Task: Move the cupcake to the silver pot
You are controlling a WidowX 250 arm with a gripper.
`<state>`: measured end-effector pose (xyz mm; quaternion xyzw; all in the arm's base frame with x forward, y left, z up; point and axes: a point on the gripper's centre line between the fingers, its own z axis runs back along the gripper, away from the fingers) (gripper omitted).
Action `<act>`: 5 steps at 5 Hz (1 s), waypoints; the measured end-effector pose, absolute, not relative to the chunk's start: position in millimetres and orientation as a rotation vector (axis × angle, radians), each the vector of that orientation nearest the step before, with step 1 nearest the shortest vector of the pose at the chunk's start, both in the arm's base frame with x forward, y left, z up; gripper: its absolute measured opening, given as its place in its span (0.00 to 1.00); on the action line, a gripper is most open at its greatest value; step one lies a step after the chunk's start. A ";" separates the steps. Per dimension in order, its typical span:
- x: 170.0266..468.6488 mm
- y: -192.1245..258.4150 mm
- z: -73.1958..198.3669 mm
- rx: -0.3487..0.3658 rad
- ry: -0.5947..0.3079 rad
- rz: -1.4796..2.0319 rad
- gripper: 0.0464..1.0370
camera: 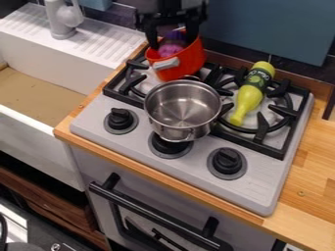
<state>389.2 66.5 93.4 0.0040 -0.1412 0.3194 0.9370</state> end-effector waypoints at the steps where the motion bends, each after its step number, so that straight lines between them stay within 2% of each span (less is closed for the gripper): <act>1: 390.1 66.7 120.8 -0.023 -0.360 0.698 0.82; 2: 387.1 67.4 141.9 -0.072 -0.350 0.731 0.82; 3: 376.7 69.4 164.3 -0.092 -0.352 0.717 0.82; 4: 356.4 65.2 161.5 -0.077 -0.321 0.637 0.82; 5: 330.6 54.9 146.1 -0.064 -0.266 0.527 0.82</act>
